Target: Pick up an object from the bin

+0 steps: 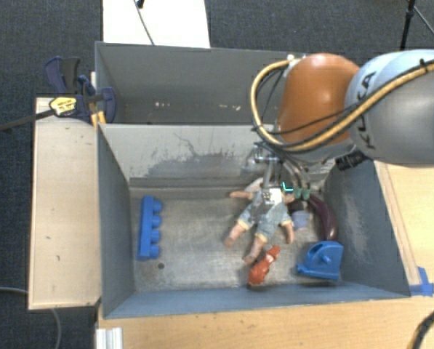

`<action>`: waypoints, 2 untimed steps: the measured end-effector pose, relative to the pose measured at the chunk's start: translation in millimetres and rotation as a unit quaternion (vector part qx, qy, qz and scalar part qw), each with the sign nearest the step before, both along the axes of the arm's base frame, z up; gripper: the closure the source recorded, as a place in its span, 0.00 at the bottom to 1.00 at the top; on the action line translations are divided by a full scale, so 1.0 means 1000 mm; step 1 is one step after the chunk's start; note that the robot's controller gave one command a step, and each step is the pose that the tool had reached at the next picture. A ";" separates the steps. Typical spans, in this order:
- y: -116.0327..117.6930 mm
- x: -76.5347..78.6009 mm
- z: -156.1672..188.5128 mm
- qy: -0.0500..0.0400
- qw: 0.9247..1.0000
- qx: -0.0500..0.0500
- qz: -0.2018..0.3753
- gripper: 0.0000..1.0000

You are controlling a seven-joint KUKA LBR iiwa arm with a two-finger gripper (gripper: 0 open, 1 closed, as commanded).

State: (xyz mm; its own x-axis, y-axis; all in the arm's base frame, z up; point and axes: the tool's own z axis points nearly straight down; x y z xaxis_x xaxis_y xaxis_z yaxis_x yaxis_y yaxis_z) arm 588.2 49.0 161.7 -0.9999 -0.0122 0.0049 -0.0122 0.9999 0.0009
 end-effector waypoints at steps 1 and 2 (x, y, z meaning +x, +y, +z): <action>0.000 0.002 0.005 -0.004 1.000 0.000 -0.001 1.00; 0.000 0.002 0.005 -0.004 1.000 0.000 -0.001 1.00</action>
Offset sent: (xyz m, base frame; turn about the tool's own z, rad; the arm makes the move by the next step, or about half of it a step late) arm 0.0000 0.0000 0.0000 0.0000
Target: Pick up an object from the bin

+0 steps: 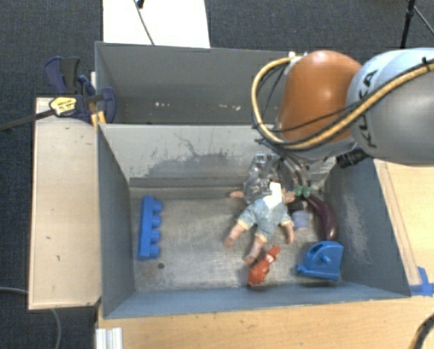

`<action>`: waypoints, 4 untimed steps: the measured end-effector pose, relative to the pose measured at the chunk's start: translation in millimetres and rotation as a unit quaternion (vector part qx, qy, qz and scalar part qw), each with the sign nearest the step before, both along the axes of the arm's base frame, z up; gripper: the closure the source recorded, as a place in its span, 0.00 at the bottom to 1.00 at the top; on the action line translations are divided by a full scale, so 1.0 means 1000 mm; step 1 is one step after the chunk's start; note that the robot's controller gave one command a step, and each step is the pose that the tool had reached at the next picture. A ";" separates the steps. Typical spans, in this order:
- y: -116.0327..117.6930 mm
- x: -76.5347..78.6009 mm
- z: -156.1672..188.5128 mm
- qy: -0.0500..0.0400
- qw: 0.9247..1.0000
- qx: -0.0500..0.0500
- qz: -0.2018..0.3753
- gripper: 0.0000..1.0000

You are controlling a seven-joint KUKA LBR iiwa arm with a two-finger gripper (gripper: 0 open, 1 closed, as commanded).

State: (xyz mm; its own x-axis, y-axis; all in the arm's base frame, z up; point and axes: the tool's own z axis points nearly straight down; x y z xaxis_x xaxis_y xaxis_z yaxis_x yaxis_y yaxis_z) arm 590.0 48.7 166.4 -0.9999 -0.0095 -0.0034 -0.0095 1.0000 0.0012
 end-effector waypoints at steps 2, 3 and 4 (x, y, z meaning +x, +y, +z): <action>0.008 -0.006 -0.087 -0.001 1.000 0.001 -0.032 1.00; 0.000 -0.015 -0.040 0.004 0.999 -0.001 0.039 1.00; 0.003 -0.017 0.030 0.002 0.998 0.000 0.057 1.00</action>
Offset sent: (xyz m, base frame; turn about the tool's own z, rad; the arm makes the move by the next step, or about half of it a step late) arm -0.0036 0.0153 -0.0535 0.0465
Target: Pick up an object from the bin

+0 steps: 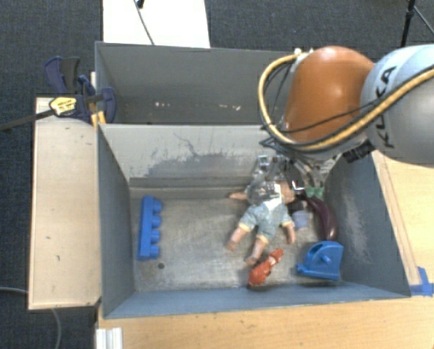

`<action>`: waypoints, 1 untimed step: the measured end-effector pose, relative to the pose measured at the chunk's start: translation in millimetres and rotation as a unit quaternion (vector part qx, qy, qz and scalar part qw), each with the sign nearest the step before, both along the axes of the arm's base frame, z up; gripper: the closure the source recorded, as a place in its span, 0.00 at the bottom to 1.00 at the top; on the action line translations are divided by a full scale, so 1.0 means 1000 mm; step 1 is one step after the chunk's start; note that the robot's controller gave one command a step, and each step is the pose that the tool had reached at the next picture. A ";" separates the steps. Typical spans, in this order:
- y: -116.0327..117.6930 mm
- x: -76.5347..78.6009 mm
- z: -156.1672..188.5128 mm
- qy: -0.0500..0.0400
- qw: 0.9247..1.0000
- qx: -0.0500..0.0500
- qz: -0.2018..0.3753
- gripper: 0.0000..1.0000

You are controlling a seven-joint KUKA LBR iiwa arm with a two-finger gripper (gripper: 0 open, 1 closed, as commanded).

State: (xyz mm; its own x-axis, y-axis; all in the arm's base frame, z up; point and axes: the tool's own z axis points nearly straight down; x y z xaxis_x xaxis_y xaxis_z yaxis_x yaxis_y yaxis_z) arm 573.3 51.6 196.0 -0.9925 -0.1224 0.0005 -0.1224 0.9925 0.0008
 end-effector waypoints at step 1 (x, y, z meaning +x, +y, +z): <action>-0.005 -0.001 -0.020 -0.008 0.997 0.001 -0.071 1.00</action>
Offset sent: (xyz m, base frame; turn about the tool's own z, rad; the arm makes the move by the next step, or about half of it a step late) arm -0.0085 0.0115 -0.1092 0.0784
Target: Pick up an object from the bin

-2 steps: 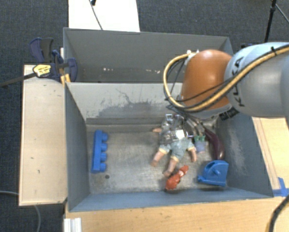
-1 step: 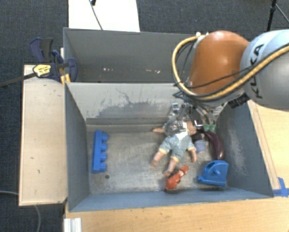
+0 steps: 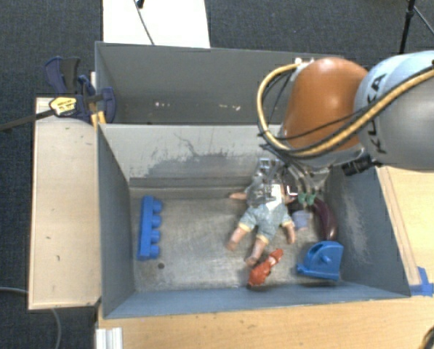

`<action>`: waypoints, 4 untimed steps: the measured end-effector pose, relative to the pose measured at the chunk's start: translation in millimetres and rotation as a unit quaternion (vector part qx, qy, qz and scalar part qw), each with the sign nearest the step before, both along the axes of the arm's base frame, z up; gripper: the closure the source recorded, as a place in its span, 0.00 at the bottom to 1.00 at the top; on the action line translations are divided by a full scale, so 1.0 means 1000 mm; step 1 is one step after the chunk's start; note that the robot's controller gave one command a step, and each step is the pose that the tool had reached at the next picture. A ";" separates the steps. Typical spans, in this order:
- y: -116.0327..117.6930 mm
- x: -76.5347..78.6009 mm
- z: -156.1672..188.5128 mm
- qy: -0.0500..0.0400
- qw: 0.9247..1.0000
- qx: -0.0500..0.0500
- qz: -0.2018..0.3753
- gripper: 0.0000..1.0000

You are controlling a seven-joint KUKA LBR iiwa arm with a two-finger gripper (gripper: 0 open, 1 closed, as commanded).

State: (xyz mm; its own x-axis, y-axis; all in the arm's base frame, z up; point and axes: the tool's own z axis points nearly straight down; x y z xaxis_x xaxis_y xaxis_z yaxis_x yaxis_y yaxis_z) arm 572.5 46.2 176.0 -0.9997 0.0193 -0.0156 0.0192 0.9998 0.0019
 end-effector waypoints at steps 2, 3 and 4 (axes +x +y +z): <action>0.011 -0.013 -0.062 0.015 0.999 -0.001 0.043 1.00; -0.020 -0.016 -0.081 0.006 1.000 -0.001 0.027 0.00; -0.025 -0.017 -0.091 0.006 1.000 0.000 0.022 1.00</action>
Offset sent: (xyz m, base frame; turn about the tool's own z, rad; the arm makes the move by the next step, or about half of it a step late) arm -0.0236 0.0023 0.2091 -0.2735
